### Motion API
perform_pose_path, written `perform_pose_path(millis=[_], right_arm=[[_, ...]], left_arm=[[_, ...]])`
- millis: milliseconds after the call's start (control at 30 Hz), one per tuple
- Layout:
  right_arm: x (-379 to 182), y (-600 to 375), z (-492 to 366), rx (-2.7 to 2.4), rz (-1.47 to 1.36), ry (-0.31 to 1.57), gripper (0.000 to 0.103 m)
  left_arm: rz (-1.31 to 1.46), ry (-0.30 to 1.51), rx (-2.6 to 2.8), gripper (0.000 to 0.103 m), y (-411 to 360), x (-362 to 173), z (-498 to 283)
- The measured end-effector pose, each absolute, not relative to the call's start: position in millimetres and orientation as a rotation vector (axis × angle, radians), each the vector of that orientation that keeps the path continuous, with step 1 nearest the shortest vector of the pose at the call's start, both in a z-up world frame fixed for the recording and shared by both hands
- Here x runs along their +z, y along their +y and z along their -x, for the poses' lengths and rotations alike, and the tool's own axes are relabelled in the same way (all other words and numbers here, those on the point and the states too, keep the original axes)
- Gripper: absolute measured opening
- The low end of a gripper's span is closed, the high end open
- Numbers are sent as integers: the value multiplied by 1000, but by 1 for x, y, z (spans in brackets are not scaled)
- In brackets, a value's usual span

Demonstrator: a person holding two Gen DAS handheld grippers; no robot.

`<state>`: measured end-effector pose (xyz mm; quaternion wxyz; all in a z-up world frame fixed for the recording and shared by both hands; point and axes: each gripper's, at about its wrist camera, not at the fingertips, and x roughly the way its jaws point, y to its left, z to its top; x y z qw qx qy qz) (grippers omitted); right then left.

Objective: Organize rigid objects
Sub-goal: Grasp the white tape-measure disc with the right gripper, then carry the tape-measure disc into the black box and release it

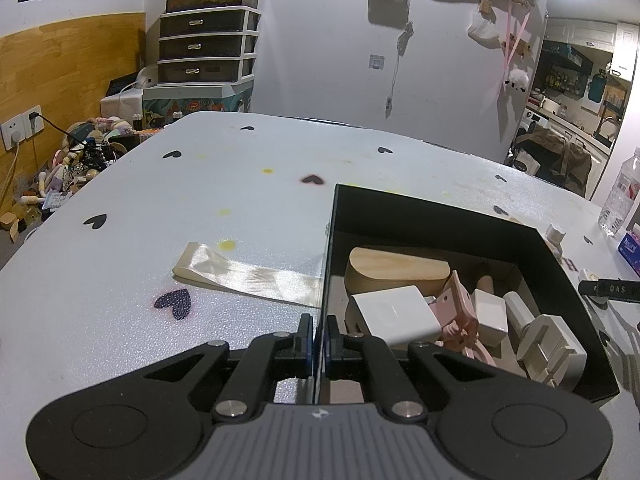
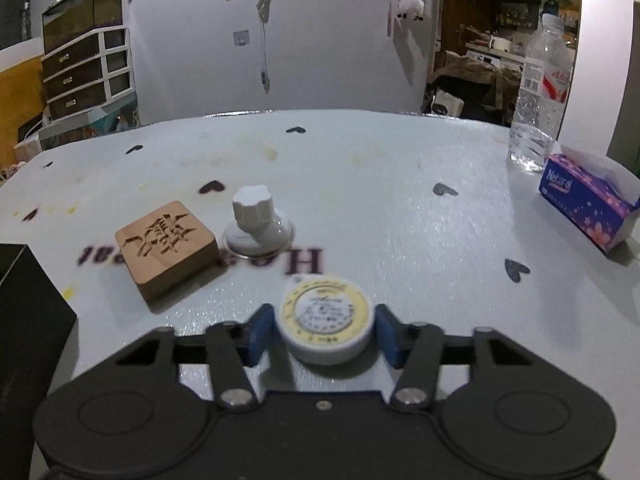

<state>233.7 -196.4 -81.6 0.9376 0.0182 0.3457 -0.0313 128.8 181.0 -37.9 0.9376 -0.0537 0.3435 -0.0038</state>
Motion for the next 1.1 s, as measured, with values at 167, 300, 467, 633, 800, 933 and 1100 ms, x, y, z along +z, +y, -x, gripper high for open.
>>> perform_pose_path(millis=[167,300,467,633,800,933,1100], right_arm=[[-79,-196,-232,-56,-34,716,53],[-65,-191,-222,-7,-72,693,53],[-29,-167,-201,129,-87,601,53],[3,-127,-188,311,-64,535,53],[12,-84,-193,478,-43,574,53],[3,-52,-206,513,4,642,53],[-13,-32,-218,504,31,749,53]], left_arm=[[110,702,-6,5,180,-39,-129],[110,702,-7,5,180,-39,-128],[109,702,-6,5,180,-39,-128],[110,702,-7,5,180,-39,-128],[108,703,-5,5,179,-40,-129],[109,702,-6,5,179,-40,-128],[115,699,-10,5,180,-40,-127]])
